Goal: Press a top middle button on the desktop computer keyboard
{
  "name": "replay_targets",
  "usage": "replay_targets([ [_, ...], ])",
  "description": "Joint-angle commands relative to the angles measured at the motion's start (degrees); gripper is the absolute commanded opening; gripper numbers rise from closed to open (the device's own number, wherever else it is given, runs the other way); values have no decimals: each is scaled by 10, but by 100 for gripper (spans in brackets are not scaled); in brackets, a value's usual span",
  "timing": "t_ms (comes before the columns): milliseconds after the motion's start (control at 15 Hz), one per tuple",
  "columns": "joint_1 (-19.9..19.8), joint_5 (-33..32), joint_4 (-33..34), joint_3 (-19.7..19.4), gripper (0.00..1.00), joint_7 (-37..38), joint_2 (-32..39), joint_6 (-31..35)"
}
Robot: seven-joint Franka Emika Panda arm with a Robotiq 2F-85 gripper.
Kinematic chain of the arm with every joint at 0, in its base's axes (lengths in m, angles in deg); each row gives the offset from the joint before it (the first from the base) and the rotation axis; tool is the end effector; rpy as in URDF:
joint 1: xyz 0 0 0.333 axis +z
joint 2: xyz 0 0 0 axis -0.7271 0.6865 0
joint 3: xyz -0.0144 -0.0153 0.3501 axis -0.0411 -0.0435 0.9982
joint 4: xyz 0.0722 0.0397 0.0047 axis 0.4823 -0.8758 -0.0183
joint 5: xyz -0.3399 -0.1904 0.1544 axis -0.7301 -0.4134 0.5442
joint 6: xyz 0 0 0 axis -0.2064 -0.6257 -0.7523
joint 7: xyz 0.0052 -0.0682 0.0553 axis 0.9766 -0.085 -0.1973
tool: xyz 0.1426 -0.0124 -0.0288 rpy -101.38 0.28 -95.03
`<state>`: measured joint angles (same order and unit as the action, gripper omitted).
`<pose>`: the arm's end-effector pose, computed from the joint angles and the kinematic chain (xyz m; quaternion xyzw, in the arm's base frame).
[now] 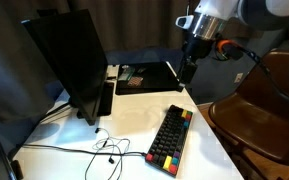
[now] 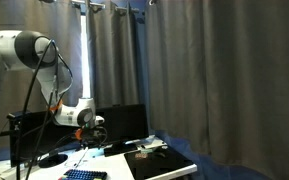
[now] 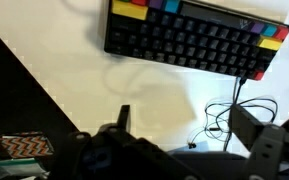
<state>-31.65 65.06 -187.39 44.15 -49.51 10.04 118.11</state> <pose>0.4316 0.3783 0.2998 -0.9037 -0.4009 -0.1298 0.0757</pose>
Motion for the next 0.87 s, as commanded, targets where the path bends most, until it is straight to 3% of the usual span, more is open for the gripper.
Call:
replay_targets([
  [0, 12, 19, -33, -17, 100, -10, -85, -69],
  [467, 29, 32, -56, -64, 100, -35, -174, -172],
  [533, 29, 3, -36, -57, 100, -7, -141, -153],
  [800, 31, 4, -38, -62, 100, -10, -143, -156],
])
